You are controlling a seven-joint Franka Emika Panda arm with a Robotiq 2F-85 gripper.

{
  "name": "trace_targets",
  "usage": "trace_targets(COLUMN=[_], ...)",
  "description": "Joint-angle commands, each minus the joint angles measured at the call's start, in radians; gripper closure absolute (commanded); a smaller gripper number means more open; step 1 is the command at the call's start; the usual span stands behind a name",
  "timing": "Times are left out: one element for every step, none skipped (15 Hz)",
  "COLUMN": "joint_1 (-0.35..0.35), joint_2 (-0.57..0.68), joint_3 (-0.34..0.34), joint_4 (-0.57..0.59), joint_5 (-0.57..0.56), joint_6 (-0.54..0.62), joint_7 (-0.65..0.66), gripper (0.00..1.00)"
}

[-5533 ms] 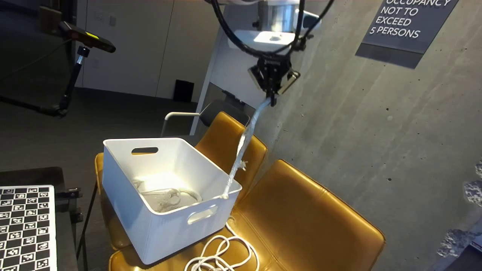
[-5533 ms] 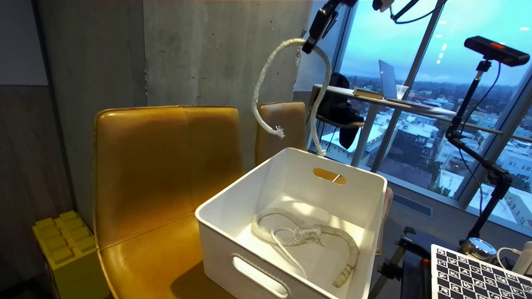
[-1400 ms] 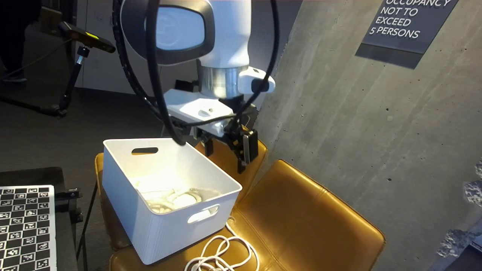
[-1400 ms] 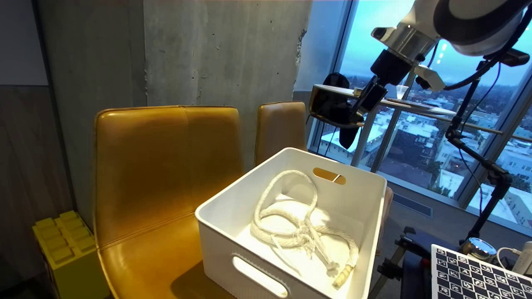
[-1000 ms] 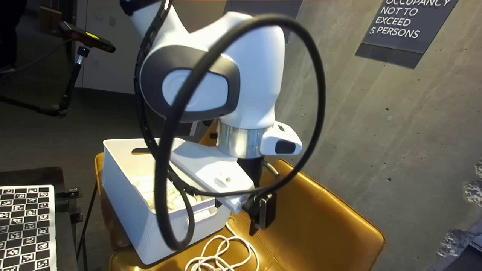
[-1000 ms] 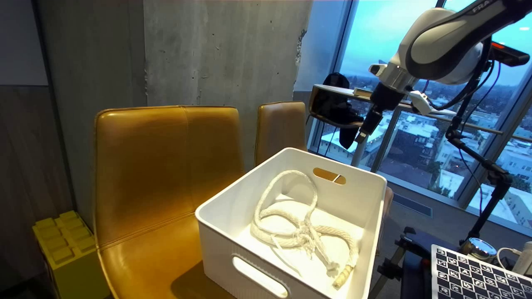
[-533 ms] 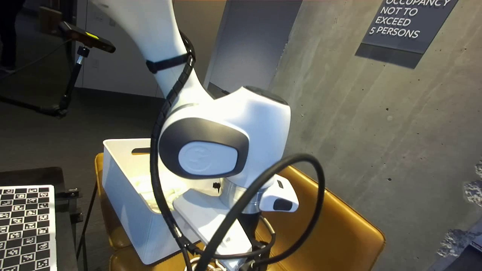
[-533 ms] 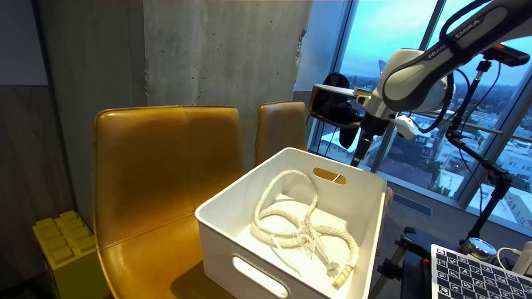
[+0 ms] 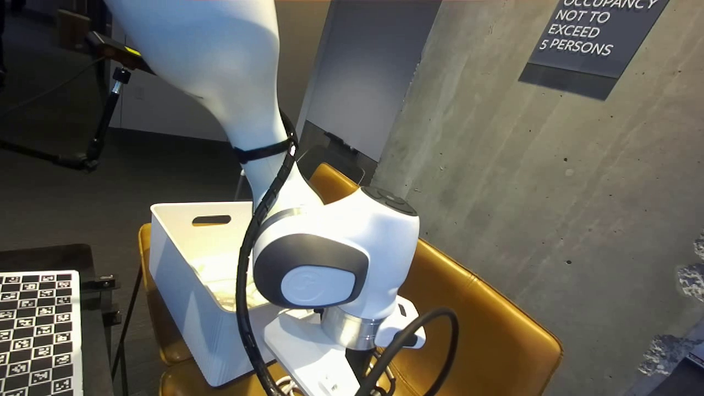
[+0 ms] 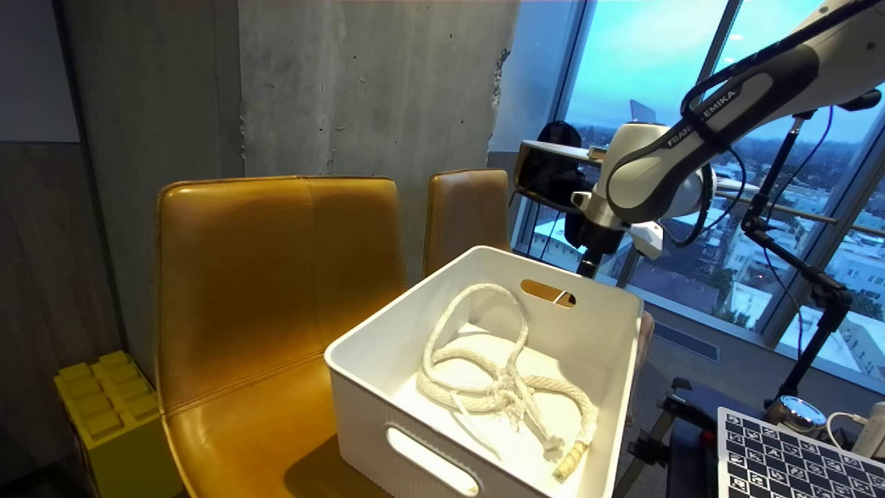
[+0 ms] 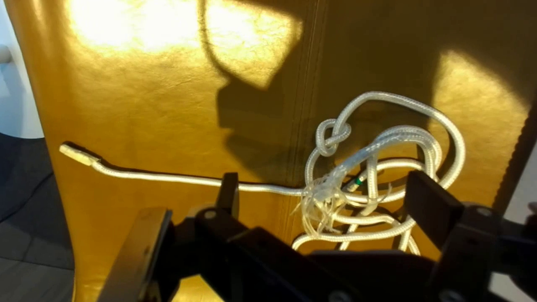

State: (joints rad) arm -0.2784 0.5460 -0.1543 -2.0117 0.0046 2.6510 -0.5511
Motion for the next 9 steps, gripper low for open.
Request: trace_targets(joint_1=[-0.024, -0.025, -0.026, -0.026, -0.029, -0.030, -0.033, -0.035, -0.037], joint_2=[0.044, 0.050, 0.056, 0.065, 0.077, 0.087, 0.101, 0.113, 0.128], joint_3=[0.028, 0.031, 0.034, 0.034, 0.035, 0.035, 0.035, 0.034, 0.034], joint_4=[0.050, 0.055, 0.062, 0.069, 0.082, 0.095, 0.113, 0.131, 0.153], joint_5=[-0.045, -0.050, -0.053, -0.055, -0.055, -0.055, -0.054, -0.054, -0.053], joint_6=[0.001, -0.001, -0.002, -0.002, -0.004, -0.006, -0.011, -0.015, -0.022], joint_7=[0.042, 0.046, 0.050, 0.053, 0.055, 0.057, 0.059, 0.063, 0.067], gripper=[0.00, 0.00, 0.04, 0.09, 0.05, 0.06, 0.07, 0.09, 0.08])
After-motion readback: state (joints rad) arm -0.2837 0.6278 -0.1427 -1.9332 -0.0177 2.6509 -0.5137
